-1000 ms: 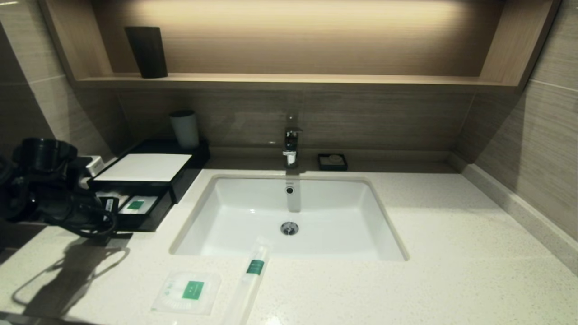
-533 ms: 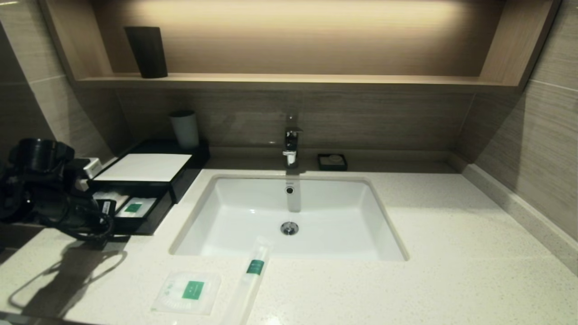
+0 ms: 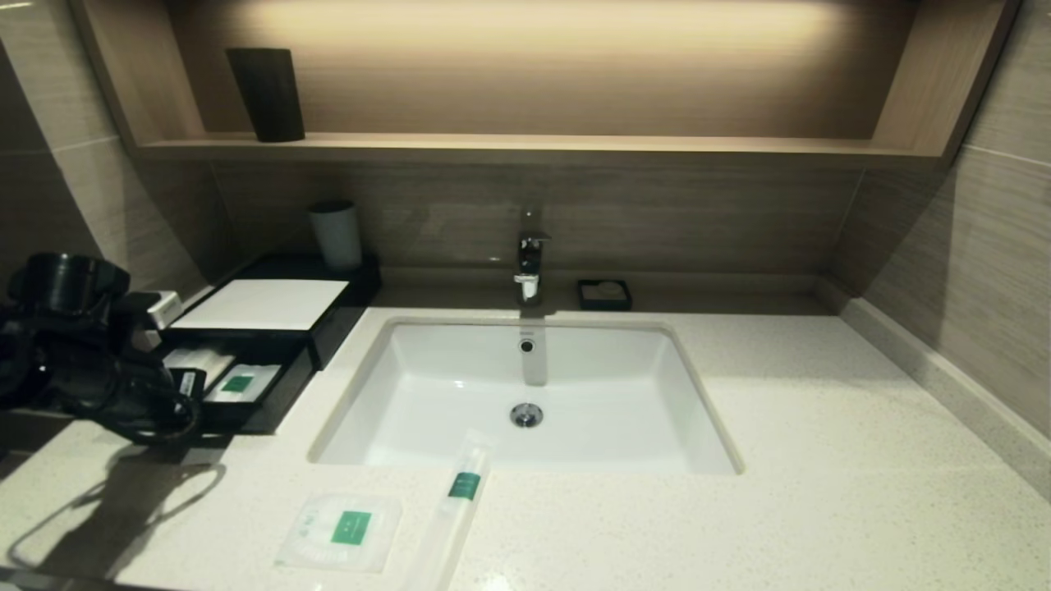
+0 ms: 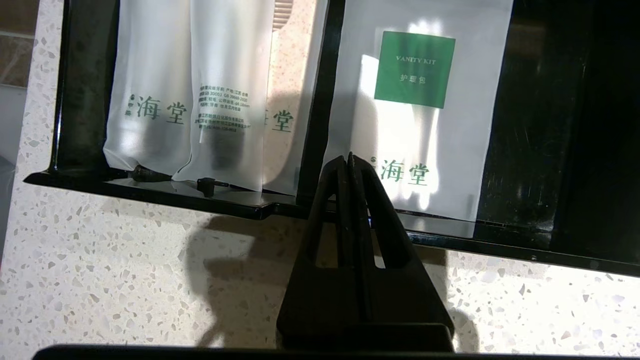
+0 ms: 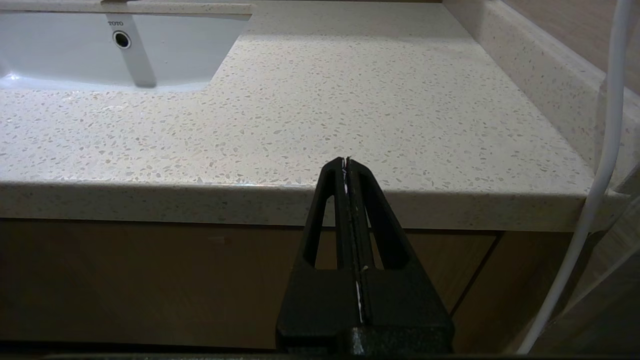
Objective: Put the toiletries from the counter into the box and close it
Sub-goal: Open the drawer
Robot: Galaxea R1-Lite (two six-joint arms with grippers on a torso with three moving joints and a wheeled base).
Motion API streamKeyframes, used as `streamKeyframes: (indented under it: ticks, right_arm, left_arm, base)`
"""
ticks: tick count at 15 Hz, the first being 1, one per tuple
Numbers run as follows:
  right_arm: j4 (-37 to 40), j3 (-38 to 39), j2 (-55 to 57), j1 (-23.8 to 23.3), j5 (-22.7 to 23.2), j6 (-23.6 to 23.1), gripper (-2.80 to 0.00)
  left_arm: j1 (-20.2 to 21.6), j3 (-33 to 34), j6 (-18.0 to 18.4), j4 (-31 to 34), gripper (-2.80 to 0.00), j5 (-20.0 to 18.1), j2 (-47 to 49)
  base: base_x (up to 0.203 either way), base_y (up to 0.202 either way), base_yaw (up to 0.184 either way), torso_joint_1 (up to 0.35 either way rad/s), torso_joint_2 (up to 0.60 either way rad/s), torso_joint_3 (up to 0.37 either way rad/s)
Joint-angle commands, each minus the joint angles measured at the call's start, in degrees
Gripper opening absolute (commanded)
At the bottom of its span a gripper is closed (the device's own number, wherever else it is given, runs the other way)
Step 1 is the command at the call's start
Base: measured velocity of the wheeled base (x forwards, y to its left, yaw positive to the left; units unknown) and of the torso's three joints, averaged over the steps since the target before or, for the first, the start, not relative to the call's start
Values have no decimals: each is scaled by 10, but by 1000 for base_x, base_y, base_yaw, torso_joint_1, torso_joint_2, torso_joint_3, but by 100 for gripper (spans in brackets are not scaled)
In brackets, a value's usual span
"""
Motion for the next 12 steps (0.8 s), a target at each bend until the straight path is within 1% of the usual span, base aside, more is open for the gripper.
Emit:
streamKeyframes:
  ticks: [1,6,12]
  right_arm:
    - [0,0,-1,1,0,0,-280]
    - [0,0,-1,0,0,0,-280]
    - [0,0,-1,0,0,-1,-280]
  left_arm:
    - [2,0,1,-2,-280,0,-4]
    - [4,1,3,13,-280,0,-13]
    - [9,0,0,11,-280,-3,-28]
  base:
    - [0,0,0,0,0,0]
    - [0,0,0,0,0,0]
    - [0,0,0,0,0,0]
